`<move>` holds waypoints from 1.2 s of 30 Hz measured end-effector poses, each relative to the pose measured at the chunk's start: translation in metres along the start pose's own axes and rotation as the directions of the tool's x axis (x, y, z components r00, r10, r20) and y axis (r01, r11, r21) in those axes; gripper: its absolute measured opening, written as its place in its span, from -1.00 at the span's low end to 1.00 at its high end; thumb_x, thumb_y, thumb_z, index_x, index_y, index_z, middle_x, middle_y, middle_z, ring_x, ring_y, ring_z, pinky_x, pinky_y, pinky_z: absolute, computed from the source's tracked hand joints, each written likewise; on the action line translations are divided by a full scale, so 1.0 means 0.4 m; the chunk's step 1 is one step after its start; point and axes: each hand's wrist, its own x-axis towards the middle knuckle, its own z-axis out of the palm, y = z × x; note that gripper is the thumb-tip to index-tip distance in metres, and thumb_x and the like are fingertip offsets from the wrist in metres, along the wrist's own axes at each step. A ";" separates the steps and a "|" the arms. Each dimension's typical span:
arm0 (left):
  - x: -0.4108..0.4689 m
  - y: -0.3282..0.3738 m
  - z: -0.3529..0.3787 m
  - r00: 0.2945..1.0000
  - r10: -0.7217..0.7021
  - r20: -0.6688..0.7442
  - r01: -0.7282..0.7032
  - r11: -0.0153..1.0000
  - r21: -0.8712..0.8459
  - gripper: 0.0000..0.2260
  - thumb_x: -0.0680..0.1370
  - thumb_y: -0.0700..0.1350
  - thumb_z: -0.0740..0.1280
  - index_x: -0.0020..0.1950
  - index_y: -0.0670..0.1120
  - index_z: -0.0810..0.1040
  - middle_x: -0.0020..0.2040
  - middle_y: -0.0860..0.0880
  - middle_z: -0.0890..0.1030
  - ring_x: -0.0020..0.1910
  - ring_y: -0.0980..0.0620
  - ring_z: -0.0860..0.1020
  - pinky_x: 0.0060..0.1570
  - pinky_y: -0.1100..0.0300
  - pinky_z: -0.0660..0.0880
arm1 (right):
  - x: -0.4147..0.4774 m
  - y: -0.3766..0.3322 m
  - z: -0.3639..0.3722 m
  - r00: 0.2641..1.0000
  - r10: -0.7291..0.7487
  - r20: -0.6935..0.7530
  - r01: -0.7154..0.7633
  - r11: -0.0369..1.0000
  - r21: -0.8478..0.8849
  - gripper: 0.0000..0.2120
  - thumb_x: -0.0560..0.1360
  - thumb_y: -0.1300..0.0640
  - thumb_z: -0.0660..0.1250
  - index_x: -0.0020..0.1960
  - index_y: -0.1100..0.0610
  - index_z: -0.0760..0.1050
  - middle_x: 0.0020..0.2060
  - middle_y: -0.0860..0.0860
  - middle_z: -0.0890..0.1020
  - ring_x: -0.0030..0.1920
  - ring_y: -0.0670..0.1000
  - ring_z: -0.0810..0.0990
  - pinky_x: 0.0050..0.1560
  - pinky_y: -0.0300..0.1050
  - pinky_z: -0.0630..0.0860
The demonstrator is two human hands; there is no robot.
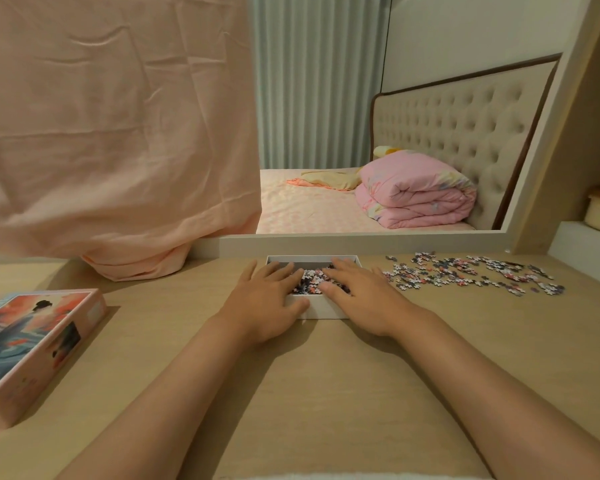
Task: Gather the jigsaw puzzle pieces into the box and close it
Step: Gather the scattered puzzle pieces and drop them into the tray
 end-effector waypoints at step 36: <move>0.532 0.486 0.210 0.988 0.154 -0.009 -0.146 0.914 -0.377 -0.42 0.43 0.21 0.05 0.41 0.09 0.44 0.38 0.01 0.46 0.37 -0.02 0.37 0.34 0.13 0.27 | 0.045 0.646 -0.128 0.987 0.161 0.023 -0.162 0.965 0.205 -0.63 0.62 0.07 0.24 0.42 0.03 0.47 0.45 -0.05 0.43 0.45 -0.04 0.36 0.48 -0.09 0.22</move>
